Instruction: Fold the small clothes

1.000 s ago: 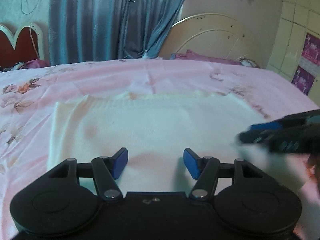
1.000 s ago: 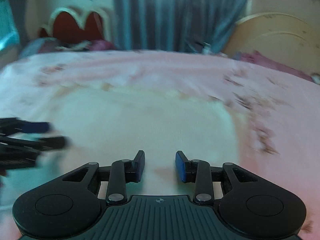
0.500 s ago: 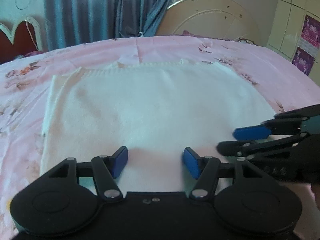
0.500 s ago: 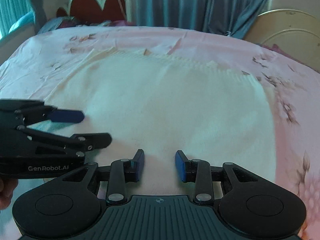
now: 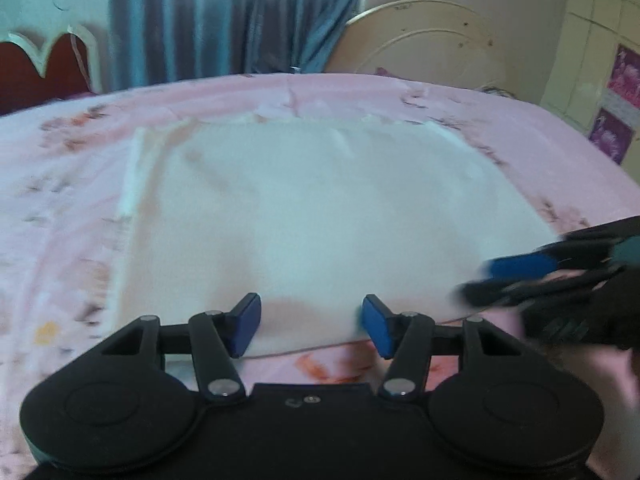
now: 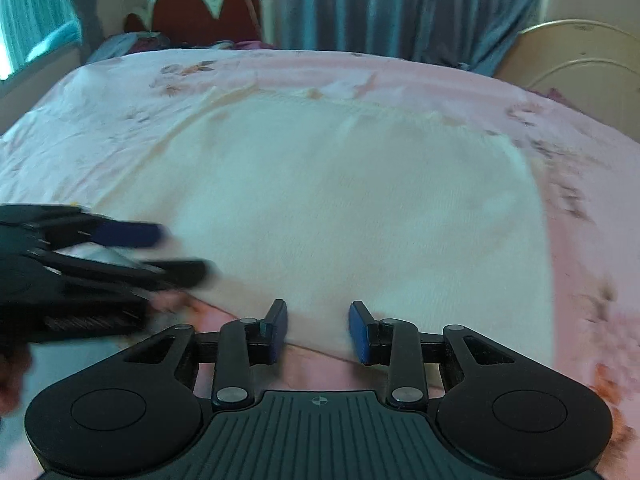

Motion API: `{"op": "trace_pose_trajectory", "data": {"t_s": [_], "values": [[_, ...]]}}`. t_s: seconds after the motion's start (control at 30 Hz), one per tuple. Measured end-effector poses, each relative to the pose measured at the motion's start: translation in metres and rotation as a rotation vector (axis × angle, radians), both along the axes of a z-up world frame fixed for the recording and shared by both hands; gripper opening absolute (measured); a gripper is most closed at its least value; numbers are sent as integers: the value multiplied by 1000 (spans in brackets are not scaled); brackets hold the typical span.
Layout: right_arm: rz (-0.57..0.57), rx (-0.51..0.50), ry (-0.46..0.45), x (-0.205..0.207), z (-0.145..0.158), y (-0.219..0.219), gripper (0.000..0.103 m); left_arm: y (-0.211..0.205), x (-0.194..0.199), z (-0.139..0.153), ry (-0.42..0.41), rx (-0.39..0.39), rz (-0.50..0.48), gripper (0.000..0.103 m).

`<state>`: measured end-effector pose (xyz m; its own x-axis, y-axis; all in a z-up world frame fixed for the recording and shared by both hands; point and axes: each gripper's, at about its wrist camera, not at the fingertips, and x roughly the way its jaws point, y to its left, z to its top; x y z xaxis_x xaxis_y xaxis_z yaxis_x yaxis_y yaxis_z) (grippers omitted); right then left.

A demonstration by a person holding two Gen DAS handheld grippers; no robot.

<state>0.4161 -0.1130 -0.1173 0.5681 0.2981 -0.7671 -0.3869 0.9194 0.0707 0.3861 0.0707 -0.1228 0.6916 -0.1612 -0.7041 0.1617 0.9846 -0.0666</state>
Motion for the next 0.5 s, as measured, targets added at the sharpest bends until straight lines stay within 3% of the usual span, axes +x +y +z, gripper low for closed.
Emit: {"op": "trace_pose_trajectory", "data": {"t_s": [0.13,0.23,0.37,0.5], "values": [[-132,-40,20,-7,-2,-52,33,33,-11,0,5,-34,86,52],[-125,-57,25,-11,-8,-59,33,36,-14,-1,5,-35,82,51],[-149,-3,-21,-17,2,-63,32,32,-14,4,-1,-39,99,51],[-183,13,8,-7,-5,-68,14,33,-8,-3,12,-24,106,53]]}}
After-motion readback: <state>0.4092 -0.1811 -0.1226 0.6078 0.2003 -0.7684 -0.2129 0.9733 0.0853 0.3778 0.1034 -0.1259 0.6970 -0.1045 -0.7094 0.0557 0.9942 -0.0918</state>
